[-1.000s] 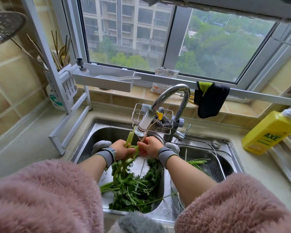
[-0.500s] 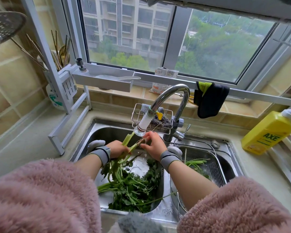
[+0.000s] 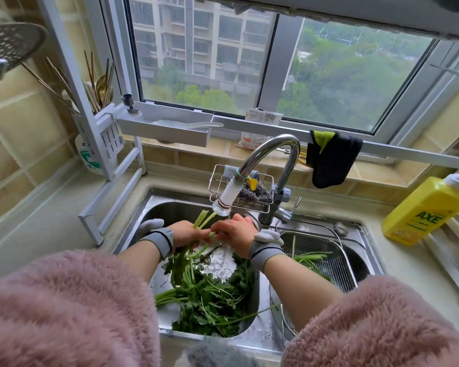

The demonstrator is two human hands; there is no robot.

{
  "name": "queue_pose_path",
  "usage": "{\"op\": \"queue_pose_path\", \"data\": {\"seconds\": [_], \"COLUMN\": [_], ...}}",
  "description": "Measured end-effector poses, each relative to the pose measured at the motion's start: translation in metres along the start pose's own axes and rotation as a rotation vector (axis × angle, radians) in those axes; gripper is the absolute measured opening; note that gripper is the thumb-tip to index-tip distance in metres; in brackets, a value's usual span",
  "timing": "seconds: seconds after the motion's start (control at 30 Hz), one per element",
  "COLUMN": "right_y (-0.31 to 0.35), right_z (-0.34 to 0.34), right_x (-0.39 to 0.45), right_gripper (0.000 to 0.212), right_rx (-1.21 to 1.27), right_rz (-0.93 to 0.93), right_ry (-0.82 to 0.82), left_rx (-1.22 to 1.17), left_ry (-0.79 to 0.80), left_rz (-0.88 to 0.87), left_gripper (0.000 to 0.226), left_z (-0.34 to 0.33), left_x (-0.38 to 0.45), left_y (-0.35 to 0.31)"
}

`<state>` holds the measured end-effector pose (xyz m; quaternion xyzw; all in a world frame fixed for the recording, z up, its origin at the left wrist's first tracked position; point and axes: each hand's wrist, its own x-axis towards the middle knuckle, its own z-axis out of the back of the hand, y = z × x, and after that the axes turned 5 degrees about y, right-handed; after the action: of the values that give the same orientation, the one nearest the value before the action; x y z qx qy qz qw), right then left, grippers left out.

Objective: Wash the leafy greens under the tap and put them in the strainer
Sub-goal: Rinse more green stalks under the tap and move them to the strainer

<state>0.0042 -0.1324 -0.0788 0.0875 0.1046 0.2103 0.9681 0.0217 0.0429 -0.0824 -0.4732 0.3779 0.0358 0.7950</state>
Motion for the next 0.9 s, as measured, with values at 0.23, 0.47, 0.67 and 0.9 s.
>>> {"op": "queue_pose_path", "data": {"seconds": [0.23, 0.47, 0.67, 0.9], "right_y": [0.008, 0.022, 0.001, 0.002], "right_z": [0.0, -0.002, 0.011, 0.022], "right_x": [0.001, 0.002, 0.006, 0.009], "right_gripper": [0.024, 0.025, 0.026, 0.041], "right_rx": [0.03, 0.616, 0.567, 0.758], "right_rz": [-0.049, -0.312, -0.492, -0.429], "right_ry": [0.032, -0.022, 0.053, 0.041], "left_rx": [-0.077, -0.257, -0.074, -0.192], "left_ry": [0.06, -0.021, -0.041, -0.085], "left_rz": [-0.067, -0.167, -0.173, -0.145], "left_gripper": [0.032, 0.028, 0.034, 0.025], "left_z": [-0.005, -0.013, -0.02, -0.011], "left_x": [0.0, 0.0, -0.001, -0.005], "left_y": [0.0, -0.009, -0.008, 0.002]}}
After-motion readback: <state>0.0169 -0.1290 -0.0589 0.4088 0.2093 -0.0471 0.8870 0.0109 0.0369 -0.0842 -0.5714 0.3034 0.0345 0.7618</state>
